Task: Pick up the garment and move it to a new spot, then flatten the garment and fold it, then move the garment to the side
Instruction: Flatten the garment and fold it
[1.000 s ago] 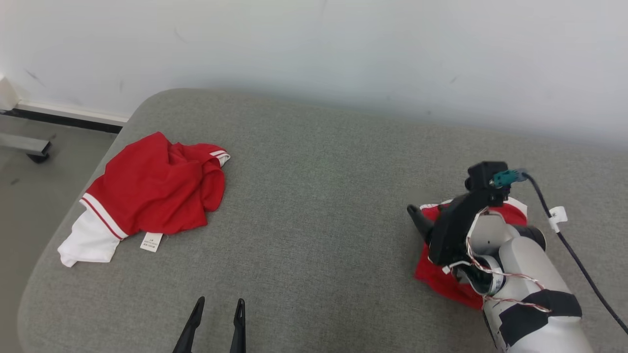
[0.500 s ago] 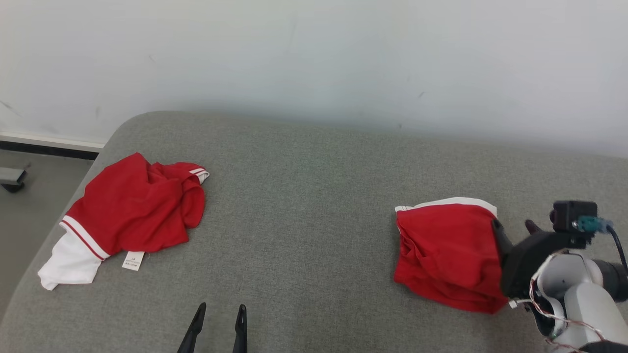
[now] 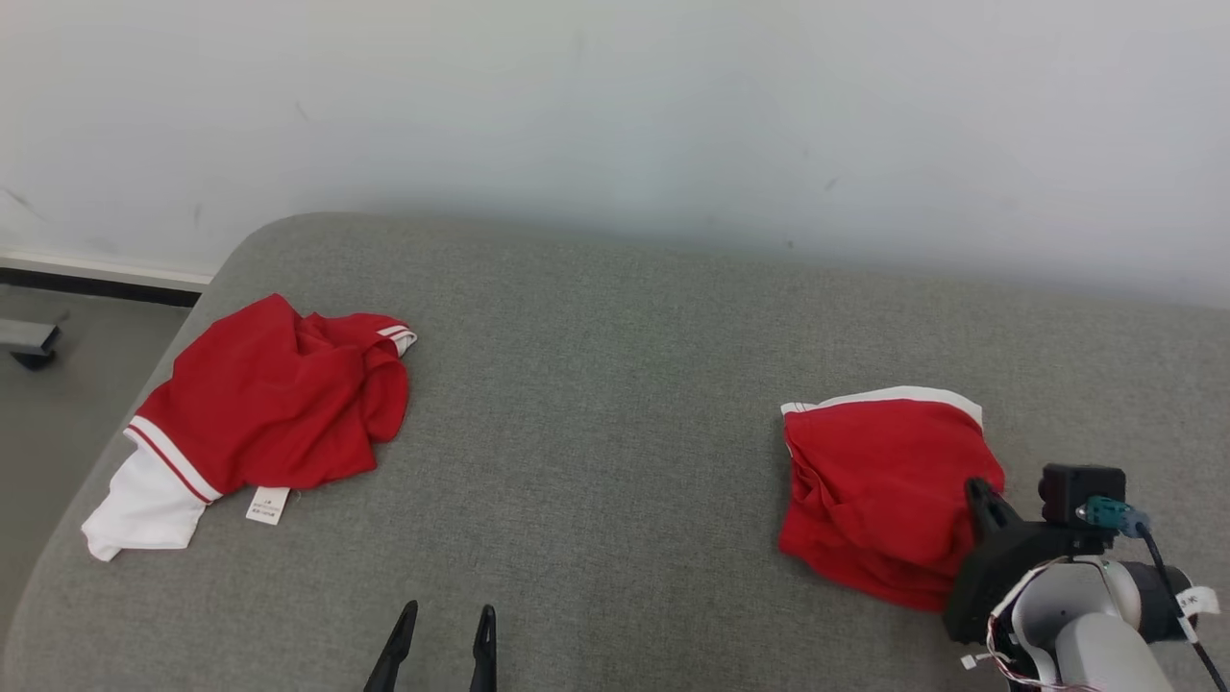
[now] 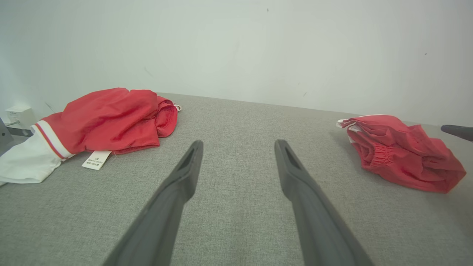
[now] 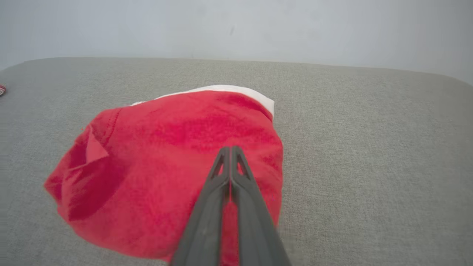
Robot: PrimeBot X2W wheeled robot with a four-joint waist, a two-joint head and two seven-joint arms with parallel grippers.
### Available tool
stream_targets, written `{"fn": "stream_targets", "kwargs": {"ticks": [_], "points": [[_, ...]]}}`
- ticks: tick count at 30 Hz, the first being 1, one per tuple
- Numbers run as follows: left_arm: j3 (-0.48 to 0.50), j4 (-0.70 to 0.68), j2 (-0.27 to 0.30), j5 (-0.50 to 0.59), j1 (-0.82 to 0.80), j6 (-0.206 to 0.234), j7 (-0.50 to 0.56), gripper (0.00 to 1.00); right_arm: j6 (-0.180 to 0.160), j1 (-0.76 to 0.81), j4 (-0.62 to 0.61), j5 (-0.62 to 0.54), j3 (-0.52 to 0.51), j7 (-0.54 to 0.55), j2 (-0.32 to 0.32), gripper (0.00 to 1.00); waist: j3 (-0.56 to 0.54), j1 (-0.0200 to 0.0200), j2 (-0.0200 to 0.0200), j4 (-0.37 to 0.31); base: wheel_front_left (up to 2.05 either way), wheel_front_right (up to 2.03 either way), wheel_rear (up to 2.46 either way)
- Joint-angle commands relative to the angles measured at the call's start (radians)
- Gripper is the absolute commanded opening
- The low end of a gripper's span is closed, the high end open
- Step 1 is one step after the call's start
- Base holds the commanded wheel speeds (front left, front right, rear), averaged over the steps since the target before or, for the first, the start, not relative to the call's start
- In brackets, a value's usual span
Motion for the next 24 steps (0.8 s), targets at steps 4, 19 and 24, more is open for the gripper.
{"fn": "stream_targets", "kwargs": {"ticks": [4, 19, 24], "points": [[0.001, 0.006, -0.001, 0.004, -0.004, -0.004, -0.003, 1.00, -0.002, -0.039, 0.056, -0.026, 0.021, -0.028, 0.018, 0.00, 0.004, 0.0001, 0.0000, 0.025, 0.00, 0.00, 0.00], [0.011, 0.012, -0.001, 0.011, 0.013, -0.012, -0.003, 1.00, -0.002, -0.084, 0.307, 0.079, 0.287, -0.117, 0.041, 0.00, 0.001, 0.0001, 0.0000, 0.075, 0.00, 0.00, 0.00], [0.009, 0.014, -0.001, 0.005, 0.014, -0.009, -0.003, 1.00, -0.002, -0.088, 0.317, 0.197, 0.431, -0.125, 0.042, 0.00, -0.002, 0.0001, 0.0000, 0.064, 0.00, 0.00, 0.00]]}}
